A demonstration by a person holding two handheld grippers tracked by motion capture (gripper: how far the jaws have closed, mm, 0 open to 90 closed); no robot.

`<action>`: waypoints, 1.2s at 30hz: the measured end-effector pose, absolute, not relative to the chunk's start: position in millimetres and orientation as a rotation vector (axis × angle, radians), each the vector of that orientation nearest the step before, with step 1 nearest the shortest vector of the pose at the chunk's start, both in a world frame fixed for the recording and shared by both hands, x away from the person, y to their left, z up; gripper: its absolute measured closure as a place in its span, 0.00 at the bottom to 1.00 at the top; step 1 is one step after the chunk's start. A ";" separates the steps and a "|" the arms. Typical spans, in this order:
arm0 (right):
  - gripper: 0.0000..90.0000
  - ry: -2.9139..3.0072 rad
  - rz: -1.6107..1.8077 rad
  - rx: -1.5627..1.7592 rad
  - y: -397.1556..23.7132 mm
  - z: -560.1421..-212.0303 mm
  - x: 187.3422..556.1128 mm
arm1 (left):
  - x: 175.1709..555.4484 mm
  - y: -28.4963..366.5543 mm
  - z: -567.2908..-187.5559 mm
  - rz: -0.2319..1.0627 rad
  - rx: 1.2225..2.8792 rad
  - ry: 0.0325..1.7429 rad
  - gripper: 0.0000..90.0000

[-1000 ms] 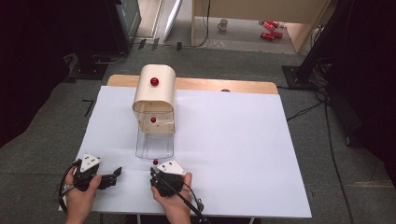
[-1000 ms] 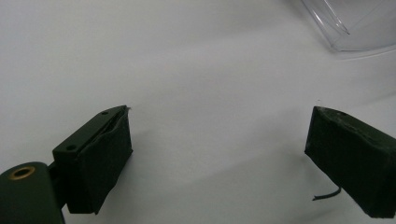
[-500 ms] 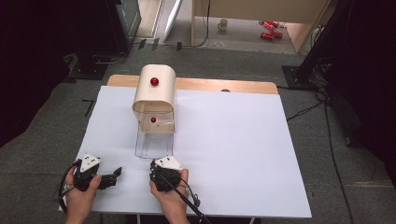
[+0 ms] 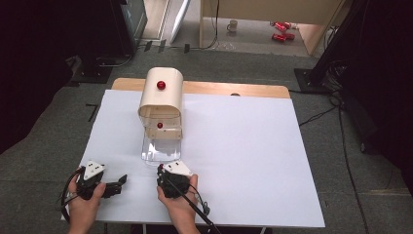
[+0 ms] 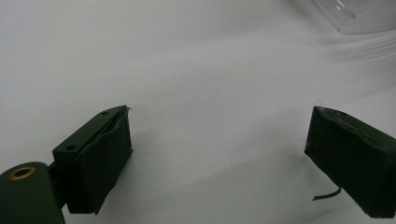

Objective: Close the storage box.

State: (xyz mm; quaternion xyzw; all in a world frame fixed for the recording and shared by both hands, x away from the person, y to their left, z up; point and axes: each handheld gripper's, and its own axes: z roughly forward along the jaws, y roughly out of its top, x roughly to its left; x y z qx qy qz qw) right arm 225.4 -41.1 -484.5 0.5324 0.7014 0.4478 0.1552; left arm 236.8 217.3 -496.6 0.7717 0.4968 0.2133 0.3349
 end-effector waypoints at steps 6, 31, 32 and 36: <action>0.83 2.004 1.283 1.516 -41.3 -481.4 229.3 | 236.2 217.3 -496.4 0.560 2.007 1.292 0.08; 0.83 1.984 1.269 1.500 -39.8 -474.4 254.3 | 228.1 215.9 -487.7 0.622 1.899 1.226 0.08; 0.83 1.979 1.269 1.500 -39.8 -474.5 255.8 | 228.2 216.0 -487.9 0.622 1.897 1.225 0.08; 0.83 1.977 1.264 1.504 -39.1 -474.9 261.1 | 229.0 213.7 -490.3 0.625 1.917 1.218 0.08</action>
